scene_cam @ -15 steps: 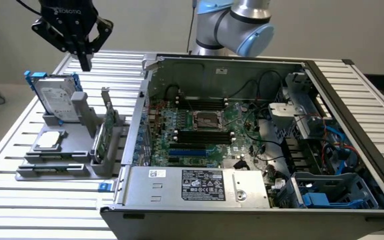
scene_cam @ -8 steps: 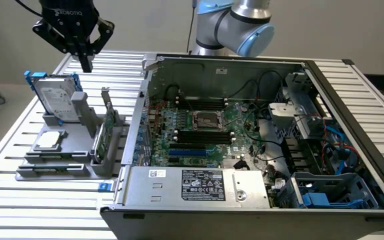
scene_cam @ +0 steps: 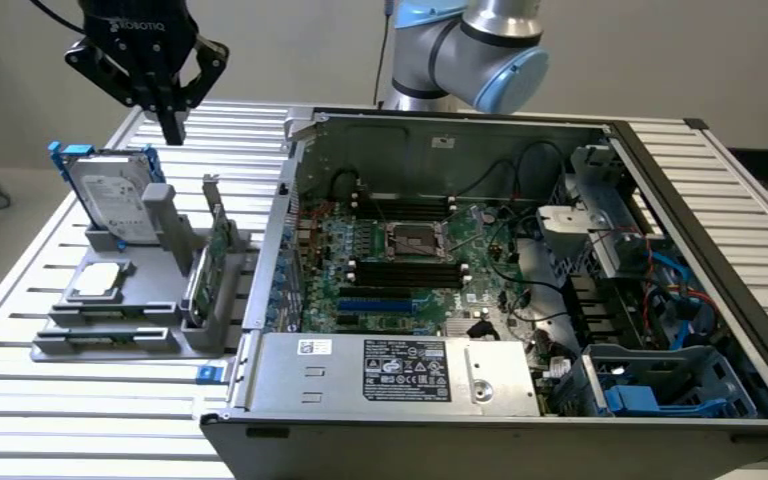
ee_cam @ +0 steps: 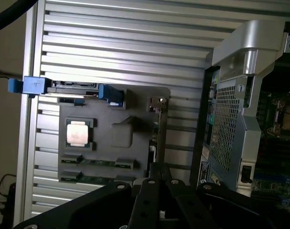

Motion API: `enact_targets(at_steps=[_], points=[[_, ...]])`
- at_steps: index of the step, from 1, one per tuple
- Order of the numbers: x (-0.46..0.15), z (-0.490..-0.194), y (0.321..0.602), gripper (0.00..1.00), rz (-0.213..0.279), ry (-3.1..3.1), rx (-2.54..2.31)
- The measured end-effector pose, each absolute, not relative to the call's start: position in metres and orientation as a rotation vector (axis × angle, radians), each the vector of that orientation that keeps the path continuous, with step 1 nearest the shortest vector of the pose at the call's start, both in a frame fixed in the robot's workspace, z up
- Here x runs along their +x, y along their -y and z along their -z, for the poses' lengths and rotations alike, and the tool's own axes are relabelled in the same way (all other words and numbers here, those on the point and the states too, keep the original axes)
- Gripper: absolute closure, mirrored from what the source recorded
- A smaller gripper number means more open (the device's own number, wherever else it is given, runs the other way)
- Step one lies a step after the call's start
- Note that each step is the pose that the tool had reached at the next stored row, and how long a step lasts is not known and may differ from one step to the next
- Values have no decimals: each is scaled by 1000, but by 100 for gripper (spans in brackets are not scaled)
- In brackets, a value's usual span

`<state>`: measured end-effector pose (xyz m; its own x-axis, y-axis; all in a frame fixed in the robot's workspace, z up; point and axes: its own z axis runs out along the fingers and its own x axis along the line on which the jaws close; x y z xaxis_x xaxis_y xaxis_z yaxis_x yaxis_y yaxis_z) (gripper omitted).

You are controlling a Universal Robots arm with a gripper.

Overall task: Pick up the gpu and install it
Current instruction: 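Pick up the gpu and move the gpu toward the slot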

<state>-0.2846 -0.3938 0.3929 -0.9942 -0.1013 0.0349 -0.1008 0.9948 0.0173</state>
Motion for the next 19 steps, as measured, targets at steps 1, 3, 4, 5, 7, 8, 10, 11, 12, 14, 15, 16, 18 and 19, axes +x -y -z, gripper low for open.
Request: enact_targets(at_steps=[1,3,4,5,7,8,10,11,12,14,15,16,18,19], points=[[-285,-393,394,89,24,3102,157],[-285,-393,394,89,24,3102,157],[-285,-393,394,89,24,3102,157],[-285,-393,394,89,24,3102,157],[-285,-393,394,88,24,3102,157],[-285,-393,394,83,24,3102,157],[-285,-393,394,70,24,3102,157],[-285,-393,394,70,24,3102,157],[-285,-393,394,64,24,3102,157],[-285,-390,394,58,24,3102,157],[-285,-388,394,58,24,3103,157],[-285,-386,394,58,24,3103,156],[-285,-383,394,58,24,3103,155],[-286,-381,395,58,24,3103,155]])
